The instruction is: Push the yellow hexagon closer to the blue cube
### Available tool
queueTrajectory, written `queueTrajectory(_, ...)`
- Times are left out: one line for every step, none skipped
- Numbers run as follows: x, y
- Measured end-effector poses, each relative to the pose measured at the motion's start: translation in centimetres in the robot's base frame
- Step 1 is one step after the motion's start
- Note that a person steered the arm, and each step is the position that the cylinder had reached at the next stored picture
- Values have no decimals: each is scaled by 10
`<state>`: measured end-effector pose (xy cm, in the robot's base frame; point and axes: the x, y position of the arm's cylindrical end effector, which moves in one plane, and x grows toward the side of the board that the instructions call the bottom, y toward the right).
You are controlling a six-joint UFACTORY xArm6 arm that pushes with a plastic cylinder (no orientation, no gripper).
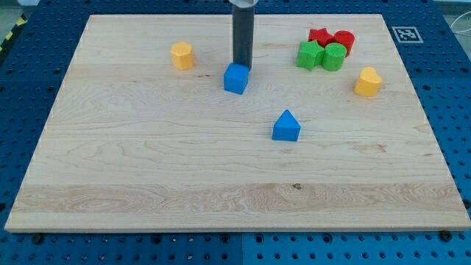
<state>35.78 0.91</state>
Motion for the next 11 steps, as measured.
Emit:
queueTrajectory(32,0)
queueTrajectory(42,0)
queueTrajectory(26,0)
queueTrajectory(-7,-1)
queueTrajectory(-44,-36)
queueTrajectory(-76,-90)
queueTrajectory(-77,-135)
queueTrajectory(-48,-130)
queueTrajectory(-48,-118)
queueTrajectory(-44,-106)
queueTrajectory(-32,-95)
